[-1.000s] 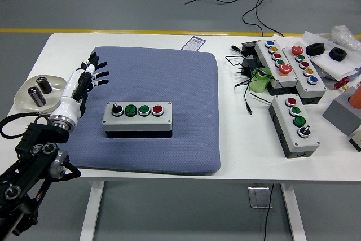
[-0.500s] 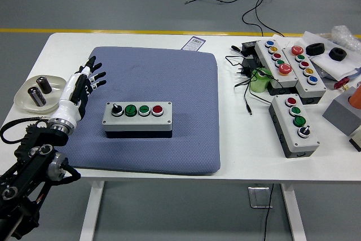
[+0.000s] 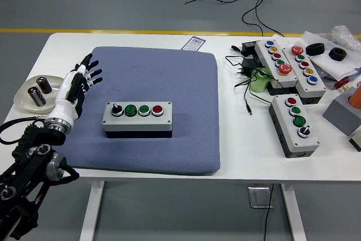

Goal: Pick up the button,place it on the desk,press the button,press the button

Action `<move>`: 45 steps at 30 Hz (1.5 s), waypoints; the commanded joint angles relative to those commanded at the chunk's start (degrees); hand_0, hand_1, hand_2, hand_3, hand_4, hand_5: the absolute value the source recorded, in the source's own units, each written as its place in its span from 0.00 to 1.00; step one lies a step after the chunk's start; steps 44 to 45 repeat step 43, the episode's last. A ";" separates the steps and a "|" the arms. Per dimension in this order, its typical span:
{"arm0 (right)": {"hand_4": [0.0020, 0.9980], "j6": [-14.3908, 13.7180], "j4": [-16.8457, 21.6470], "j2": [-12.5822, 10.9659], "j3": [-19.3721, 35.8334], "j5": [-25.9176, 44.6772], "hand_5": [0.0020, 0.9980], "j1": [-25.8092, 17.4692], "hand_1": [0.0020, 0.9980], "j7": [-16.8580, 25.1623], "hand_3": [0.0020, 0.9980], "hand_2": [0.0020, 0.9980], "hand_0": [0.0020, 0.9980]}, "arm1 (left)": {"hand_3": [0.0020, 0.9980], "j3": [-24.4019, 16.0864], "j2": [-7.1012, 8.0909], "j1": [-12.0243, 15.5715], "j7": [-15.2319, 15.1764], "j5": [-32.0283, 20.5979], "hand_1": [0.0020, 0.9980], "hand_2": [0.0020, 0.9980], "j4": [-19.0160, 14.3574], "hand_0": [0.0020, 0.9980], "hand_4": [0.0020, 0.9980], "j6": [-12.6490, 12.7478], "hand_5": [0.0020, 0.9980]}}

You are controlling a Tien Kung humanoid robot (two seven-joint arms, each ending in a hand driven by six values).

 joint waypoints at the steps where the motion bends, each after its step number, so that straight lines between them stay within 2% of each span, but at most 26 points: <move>1: 0.32 0.00 0.00 0.00 -0.03 0.07 0.15 0.00 0.66 -0.01 0.63 0.71 0.53 | 0.96 0.01 0.03 0.02 -0.06 -0.02 0.85 0.91 0.00 0.78 0.59 0.02 1.00; 45: 0.32 -0.08 0.00 0.00 0.63 -0.96 0.16 0.12 0.66 0.08 0.63 0.71 0.53 | 0.95 -0.52 -0.03 0.42 -0.47 0.11 0.85 0.90 0.31 0.79 0.59 0.72 1.00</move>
